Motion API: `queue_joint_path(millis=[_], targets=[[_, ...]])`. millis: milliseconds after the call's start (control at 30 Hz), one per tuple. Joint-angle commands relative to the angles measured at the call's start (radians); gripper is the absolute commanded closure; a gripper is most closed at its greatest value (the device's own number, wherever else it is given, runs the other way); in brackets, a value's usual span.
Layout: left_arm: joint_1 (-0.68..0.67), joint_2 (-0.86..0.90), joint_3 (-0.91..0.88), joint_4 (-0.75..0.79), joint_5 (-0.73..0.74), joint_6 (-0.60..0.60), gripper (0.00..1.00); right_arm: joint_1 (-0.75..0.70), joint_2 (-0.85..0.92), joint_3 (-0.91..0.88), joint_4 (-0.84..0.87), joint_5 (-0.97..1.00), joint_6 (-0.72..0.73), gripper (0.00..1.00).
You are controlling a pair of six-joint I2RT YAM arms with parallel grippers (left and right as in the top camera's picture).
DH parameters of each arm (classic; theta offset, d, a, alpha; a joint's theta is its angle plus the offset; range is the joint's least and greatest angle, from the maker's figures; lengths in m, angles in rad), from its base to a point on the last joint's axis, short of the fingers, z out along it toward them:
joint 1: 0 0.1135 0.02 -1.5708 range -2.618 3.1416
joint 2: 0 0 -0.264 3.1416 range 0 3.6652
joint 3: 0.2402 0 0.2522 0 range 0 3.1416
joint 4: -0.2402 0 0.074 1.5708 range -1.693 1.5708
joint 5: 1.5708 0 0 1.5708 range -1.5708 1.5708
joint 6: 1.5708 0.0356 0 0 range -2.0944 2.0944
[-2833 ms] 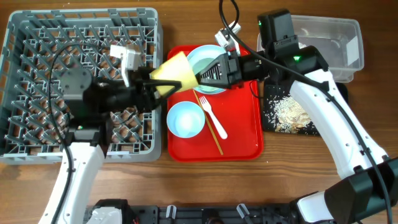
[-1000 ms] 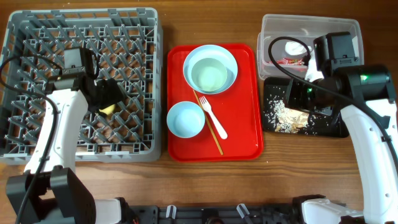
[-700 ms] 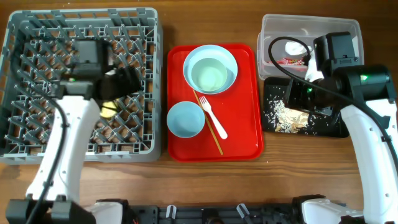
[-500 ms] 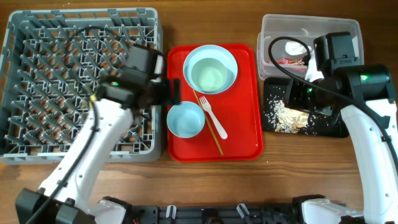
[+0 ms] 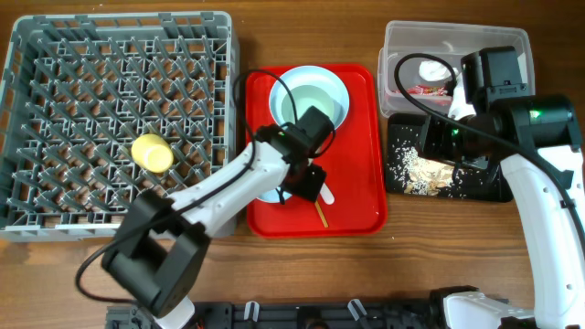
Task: Sort waste into correct bins and load items into the dishwasher rack
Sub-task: 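Grasp the light-blue bowl with left gripper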
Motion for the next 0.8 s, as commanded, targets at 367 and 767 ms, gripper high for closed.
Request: queue_joint_path(millis=[367, 767], targets=[[-0.009, 0.087, 0.01, 0.005, 0.007, 0.006, 0.82, -0.002, -0.003, 0.016, 0.01, 0.003, -0.01, 0.6], [-0.009, 0.086, 0.01, 0.004, 0.006, 0.006, 0.96, -0.002, -0.003, 0.016, 0.01, 0.003, -0.01, 0.6]])
